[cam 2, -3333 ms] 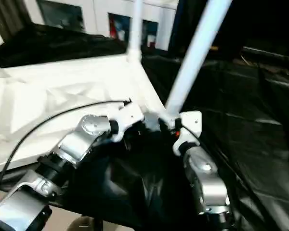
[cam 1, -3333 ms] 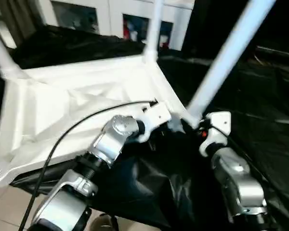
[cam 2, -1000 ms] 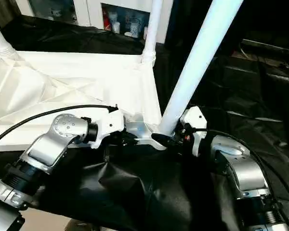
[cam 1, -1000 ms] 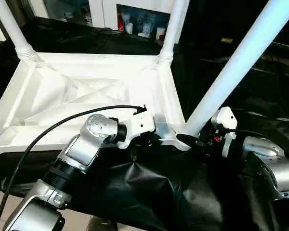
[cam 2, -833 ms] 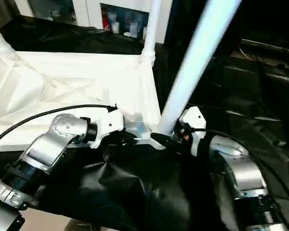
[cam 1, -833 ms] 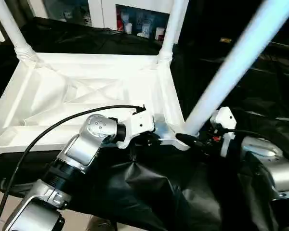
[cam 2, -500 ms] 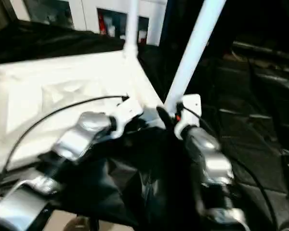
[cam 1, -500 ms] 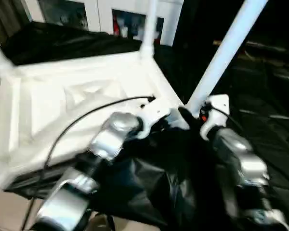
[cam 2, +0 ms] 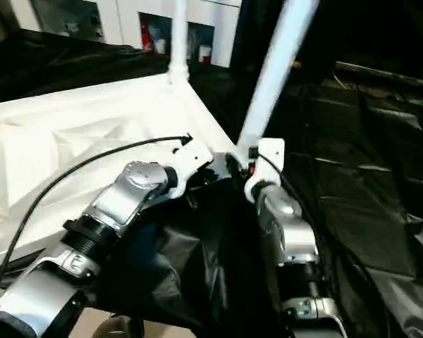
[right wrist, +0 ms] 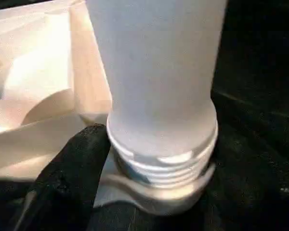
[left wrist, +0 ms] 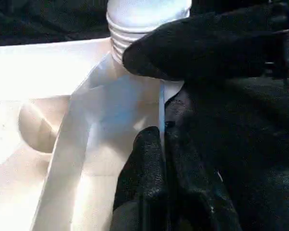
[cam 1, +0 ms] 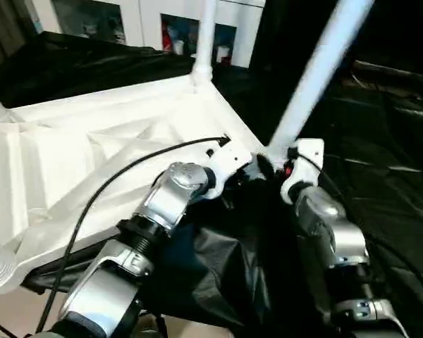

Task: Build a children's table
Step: Rotate leg to tighten

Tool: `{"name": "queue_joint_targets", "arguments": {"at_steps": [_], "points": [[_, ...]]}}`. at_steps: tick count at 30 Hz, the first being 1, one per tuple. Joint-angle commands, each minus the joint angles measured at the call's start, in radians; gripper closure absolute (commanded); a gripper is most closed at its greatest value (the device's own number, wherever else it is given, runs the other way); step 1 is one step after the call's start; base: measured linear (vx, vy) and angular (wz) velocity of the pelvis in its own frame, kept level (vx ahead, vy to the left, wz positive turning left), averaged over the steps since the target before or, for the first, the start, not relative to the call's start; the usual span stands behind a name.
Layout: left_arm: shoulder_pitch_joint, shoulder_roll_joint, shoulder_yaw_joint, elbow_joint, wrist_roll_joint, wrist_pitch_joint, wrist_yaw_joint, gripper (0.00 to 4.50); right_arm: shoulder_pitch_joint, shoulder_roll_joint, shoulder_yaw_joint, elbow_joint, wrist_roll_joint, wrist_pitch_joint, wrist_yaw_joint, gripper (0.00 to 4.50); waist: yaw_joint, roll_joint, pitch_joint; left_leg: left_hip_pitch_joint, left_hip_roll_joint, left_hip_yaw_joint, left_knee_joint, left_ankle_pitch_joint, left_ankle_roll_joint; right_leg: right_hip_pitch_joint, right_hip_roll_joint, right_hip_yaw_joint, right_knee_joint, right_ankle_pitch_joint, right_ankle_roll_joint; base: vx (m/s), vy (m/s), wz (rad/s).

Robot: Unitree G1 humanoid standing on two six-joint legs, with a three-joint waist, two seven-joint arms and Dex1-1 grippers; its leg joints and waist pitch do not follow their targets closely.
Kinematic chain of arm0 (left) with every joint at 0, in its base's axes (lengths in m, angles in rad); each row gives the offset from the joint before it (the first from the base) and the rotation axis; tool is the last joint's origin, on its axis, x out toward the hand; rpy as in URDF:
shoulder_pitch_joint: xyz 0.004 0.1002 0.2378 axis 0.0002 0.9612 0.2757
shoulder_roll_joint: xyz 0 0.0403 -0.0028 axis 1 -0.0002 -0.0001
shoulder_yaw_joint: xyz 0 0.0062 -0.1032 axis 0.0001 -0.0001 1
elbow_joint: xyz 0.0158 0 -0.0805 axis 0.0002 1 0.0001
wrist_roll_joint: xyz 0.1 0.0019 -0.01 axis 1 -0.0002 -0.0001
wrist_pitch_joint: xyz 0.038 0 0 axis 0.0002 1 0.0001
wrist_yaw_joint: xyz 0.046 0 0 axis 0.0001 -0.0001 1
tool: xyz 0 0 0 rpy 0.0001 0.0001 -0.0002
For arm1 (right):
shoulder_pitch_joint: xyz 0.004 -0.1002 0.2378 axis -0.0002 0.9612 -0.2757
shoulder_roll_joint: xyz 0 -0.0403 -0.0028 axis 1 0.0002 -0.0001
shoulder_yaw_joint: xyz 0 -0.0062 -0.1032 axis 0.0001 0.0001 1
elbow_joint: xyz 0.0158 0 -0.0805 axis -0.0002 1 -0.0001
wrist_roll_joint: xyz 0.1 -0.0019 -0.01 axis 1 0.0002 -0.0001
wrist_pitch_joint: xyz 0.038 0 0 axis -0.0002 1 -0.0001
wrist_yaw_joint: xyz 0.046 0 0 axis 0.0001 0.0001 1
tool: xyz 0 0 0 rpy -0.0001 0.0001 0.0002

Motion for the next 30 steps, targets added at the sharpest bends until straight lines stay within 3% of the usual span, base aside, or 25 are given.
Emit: {"name": "queue_joint_targets", "arguments": {"at_steps": [1,3,4,7,9,11,14,19,22,26,30], "points": [[0.018,0.007,0.001,0.003,-0.012,-0.025,-0.031,4.5,0.02,-0.049,0.029,-0.052,0.016,0.035,0.081,0.67,0.001,-0.002,-0.057,0.041,0.03,-0.028,-0.08,-0.395,-0.032,0.008,-0.004,0.008,-0.081,-0.349,-0.104,0.0,0.0,0.0],[0.023,0.024,-0.005,-0.008,-0.015,-0.036,-0.062,4.5,0.036,-0.101,0.042,-0.104,0.026,0.052,0.149,0.67,0.003,0.001,-0.057,0.04,0.031,-0.026,-0.08,-0.373,-0.024,0.009,-0.003,0.01,-0.079,-0.32,-0.11,0.0,0.0,0.0],[0.027,0.034,-0.009,-0.015,-0.017,-0.053,-0.08,4.5,0.046,-0.13,0.051,-0.13,0.031,0.058,0.187,0.67,0.004,-0.004,-0.058,0.038,0.031,-0.025,-0.078,-0.361,-0.017,0.013,-0.003,0.009,-0.078,-0.313,-0.111,0.0,0.0,0.0],[0.042,0.066,-0.02,-0.043,-0.036,-0.09,-0.153,4.5,0.091,-0.232,0.075,-0.214,0.049,0.071,0.325,0.67,0.009,-0.004,-0.058,0.035,0.033,-0.022,-0.075,-0.328,0.009,0.016,-0.004,0.01,-0.076,-0.286,-0.128,0.0,0.0,0.0],[0.063,0.098,-0.033,-0.083,-0.065,-0.109,-0.237,4.5,0.13,-0.318,0.093,-0.269,0.063,0.076,0.442,0.67,0.012,-0.003,-0.06,0.034,0.035,-0.02,-0.072,-0.291,0.026,0.021,-0.005,0.01,-0.071,-0.248,-0.15,0.0,0.0,0.0],[0.069,0.106,-0.036,-0.092,-0.07,-0.12,-0.259,4.5,0.139,-0.34,0.099,-0.283,0.067,0.079,0.471,0.67,0.015,-0.003,-0.06,0.033,0.035,-0.019,-0.069,-0.261,0.039,0.022,-0.004,0.01,-0.067,-0.206,-0.165,0.0,0.0,0.0],[0.108,0.161,-0.062,-0.172,-0.116,-0.131,-0.404,4.5,0.168,-0.424,0.109,-0.313,0.081,0.083,0.571,0.67,0.016,0.001,-0.064,0.036,0.035,-0.013,-0.06,-0.182,0.065,0.022,0.001,0.009,-0.052,-0.104,-0.21,0.0,0.0,0.0],[0.132,0.199,-0.065,-0.222,-0.141,-0.117,-0.478,4.5,0.168,-0.455,0.115,-0.327,0.102,0.097,0.628,0.67,0.024,0.006,-0.067,0.042,0.035,-0.008,-0.053,-0.138,0.092,0.026,0.004,0.01,-0.036,-0.003,-0.261,0.0,0.0,0.0],[0.138,0.207,-0.063,-0.233,-0.148,-0.114,-0.494,4.5,0.169,-0.455,0.121,-0.325,0.099,0.099,0.636,0.67,0.026,0.006,-0.068,0.043,0.035,-0.006,-0.052,-0.129,0.096,0.029,0.002,0.011,-0.034,0.015,-0.268,0.0,0.0,0.0],[0.14,0.213,-0.058,-0.237,-0.146,-0.115,-0.498,4.5,0.166,-0.444,0.128,-0.319,0.103,0.093,0.649,0.67,0.027,0.004,-0.066,0.043,0.036,-0.007,-0.053,-0.151,0.091,0.029,-0.001,0.011,-0.038,-0.038,-0.259,0.0,0.0,0.0],[0.143,0.219,-0.053,-0.245,-0.145,-0.109,-0.505,4.5,0.164,-0.435,0.135,-0.323,0.12,0.095,0.671,0.96,0.028,0.005,-0.069,0.045,0.037,-0.008,-0.054,-0.156,0.08,0.028,-0.001,0.011,-0.039,-0.065,-0.251,0.0,0.0,0.0]]}}
